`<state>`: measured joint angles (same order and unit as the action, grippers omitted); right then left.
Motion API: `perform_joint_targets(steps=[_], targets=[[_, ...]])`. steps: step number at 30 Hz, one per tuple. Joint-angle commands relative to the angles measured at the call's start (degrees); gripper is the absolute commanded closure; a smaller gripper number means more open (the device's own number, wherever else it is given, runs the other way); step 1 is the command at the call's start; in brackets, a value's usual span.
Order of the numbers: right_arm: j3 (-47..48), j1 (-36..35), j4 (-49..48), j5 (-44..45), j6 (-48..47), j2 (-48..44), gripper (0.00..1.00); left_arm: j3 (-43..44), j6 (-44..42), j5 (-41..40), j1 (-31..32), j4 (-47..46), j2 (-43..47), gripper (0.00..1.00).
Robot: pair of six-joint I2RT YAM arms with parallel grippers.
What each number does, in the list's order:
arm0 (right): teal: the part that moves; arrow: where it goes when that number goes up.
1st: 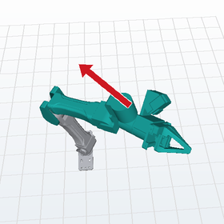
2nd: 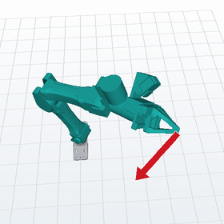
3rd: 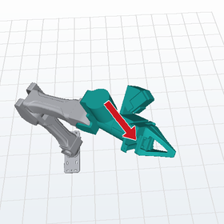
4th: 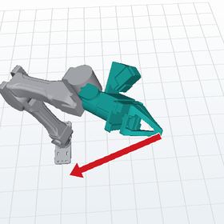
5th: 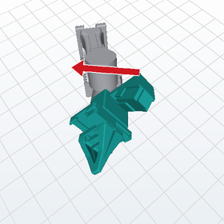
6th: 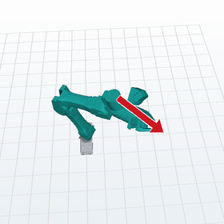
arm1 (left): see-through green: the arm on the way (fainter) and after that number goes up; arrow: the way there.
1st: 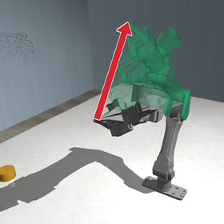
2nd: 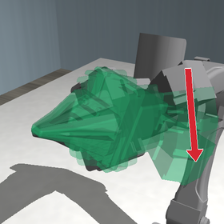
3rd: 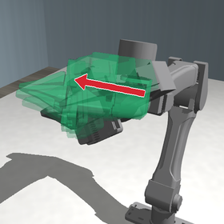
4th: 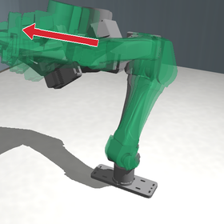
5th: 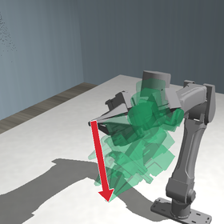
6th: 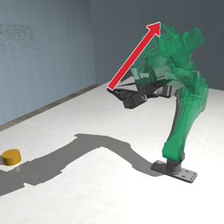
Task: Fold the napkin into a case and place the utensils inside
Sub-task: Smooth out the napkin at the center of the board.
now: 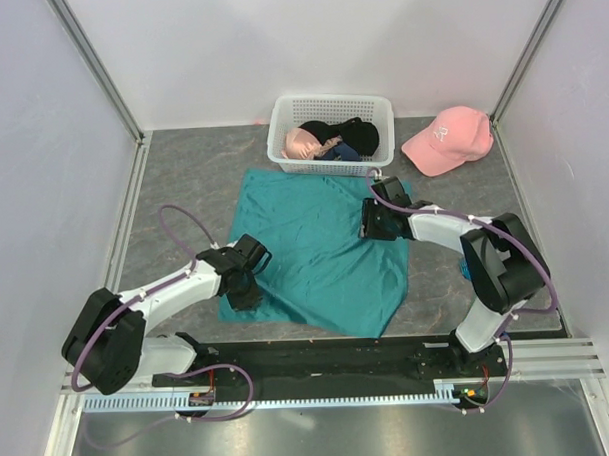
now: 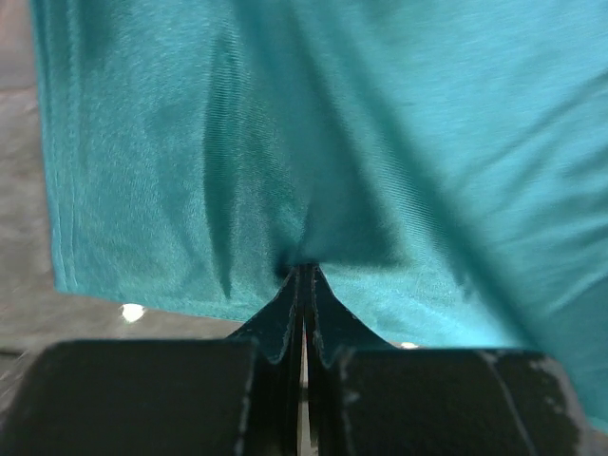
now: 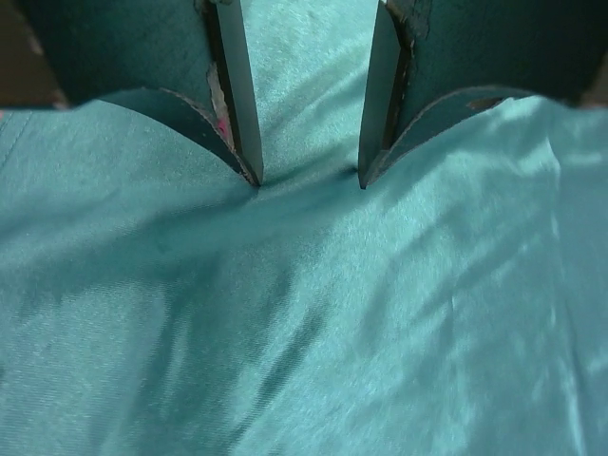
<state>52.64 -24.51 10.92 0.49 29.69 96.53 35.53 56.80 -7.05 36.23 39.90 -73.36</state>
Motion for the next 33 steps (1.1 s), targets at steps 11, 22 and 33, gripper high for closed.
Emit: perform_joint_targets(steps=[11,22,33], targets=[[14.86,0.87,9.72,-0.84,-3.59,3.07,0.35,6.65,-7.65,9.31,-0.02,7.05,15.17,0.98],[-7.10,2.19,23.79,2.67,6.68,-21.72,0.23,15.96,-11.70,21.29,-0.10,-17.13,-6.84,0.98],[-23.54,1.84,21.17,-4.27,12.58,-34.92,0.34,20.99,-13.47,23.92,-0.10,-22.05,-17.78,0.98]])
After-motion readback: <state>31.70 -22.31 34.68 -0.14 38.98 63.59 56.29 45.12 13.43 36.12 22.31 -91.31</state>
